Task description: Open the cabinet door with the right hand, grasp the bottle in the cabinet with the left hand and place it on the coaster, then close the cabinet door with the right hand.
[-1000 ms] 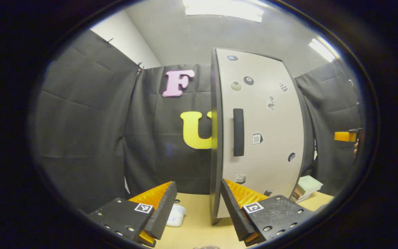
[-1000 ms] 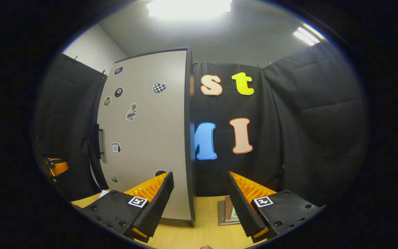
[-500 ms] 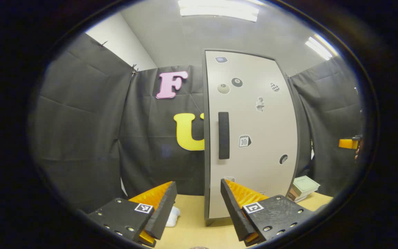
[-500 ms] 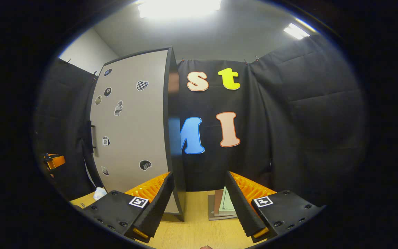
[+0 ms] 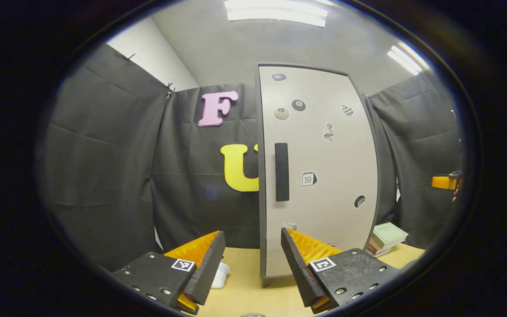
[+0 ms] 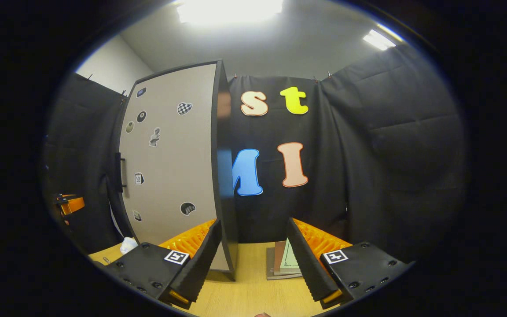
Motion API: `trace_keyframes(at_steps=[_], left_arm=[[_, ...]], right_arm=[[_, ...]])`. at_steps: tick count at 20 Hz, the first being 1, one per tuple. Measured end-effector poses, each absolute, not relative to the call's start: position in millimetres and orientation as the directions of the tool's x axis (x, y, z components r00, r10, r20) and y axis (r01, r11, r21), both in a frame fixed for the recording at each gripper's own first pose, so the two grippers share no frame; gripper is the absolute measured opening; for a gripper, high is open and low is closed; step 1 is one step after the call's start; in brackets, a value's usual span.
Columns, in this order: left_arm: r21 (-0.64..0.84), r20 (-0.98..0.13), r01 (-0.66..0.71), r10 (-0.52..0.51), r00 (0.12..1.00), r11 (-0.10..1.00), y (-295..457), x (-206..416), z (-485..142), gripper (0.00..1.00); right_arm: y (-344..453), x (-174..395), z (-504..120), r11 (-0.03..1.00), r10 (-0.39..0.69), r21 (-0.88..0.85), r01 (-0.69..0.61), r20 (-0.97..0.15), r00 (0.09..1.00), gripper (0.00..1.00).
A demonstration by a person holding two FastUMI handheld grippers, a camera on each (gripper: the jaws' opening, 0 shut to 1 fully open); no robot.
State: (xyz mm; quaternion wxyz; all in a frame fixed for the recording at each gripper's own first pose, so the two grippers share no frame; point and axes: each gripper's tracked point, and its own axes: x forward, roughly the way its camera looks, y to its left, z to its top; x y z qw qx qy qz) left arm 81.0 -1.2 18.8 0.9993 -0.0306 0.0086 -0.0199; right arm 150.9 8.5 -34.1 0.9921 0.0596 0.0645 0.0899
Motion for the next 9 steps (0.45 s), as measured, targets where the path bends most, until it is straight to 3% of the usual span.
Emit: trace_keyframes(at_steps=[3,4,5,6,9], left_arm=[[-0.068,-0.017,0.034,-0.035,0.999,0.997,3,80,17,0.77],[-0.070,-0.020,0.030,-0.032,0.999,0.997,5,80,16,0.77],[-0.070,-0.023,0.028,-0.030,0.999,0.997,7,79,15,0.77],[-0.069,-0.024,0.025,-0.027,0.999,0.997,10,79,14,0.79],[-0.063,-0.020,0.020,-0.022,1.000,0.998,16,76,16,0.79]], right_arm=[[11,151,-31,0.975,0.195,0.130,-0.181,-0.109,0.975,0.90],[12,152,-31,0.974,0.199,0.128,-0.185,-0.107,0.974,0.94],[12,151,-31,0.974,0.201,0.125,-0.187,-0.104,0.974,0.90],[13,152,-31,0.974,0.201,0.123,-0.188,-0.102,0.974,0.94],[16,154,-30,0.972,0.209,0.130,-0.195,-0.101,0.973,0.94]])
